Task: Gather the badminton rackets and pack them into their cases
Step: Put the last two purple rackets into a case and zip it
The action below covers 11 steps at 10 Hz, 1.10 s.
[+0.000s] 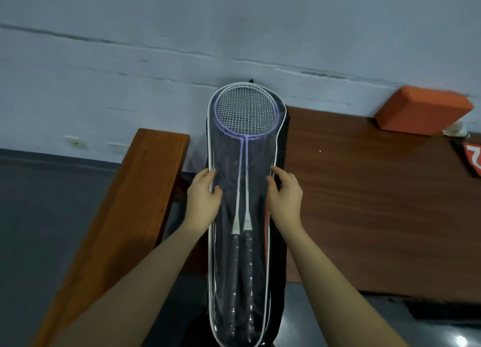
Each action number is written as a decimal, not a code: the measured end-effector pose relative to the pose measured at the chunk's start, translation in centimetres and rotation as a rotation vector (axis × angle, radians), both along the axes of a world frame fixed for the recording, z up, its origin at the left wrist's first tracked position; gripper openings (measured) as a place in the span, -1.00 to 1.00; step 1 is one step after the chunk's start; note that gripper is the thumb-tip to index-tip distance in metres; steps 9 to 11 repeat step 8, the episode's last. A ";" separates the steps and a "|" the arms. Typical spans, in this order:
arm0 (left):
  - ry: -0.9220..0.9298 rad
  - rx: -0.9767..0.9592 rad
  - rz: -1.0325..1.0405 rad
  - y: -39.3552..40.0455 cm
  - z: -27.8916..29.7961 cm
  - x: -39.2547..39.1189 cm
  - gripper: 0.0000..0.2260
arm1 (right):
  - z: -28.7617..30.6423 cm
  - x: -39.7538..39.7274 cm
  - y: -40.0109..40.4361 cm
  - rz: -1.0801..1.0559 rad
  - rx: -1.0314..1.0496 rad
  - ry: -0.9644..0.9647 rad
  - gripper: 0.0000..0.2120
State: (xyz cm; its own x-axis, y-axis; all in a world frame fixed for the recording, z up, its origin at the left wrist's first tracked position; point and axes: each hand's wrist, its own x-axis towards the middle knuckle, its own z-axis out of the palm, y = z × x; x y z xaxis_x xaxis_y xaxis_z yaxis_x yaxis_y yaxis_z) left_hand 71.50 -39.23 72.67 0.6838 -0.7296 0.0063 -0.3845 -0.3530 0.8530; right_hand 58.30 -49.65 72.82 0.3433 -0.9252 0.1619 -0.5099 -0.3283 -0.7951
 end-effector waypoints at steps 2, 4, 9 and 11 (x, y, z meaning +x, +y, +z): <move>-0.082 0.084 -0.031 -0.8 -1.8 1.3 -0.67 | -0.3 0.7 -1.0 -0.013 0.006 0.115 -0.71; -0.254 0.327 -0.119 -0.8 -3.9 2.1 -0.65 | -3.1 -0.4 -0.6 0.031 0.076 0.367 -0.66; -0.532 0.496 -0.154 0.8 -2.4 2.1 -0.54 | -1.6 -2.0 -1.5 0.250 0.029 0.608 -0.49; -0.532 0.496 -0.154 0.8 -2.4 2.1 -0.54 | -1.6 -2.0 -1.5 0.250 0.029 0.608 -0.49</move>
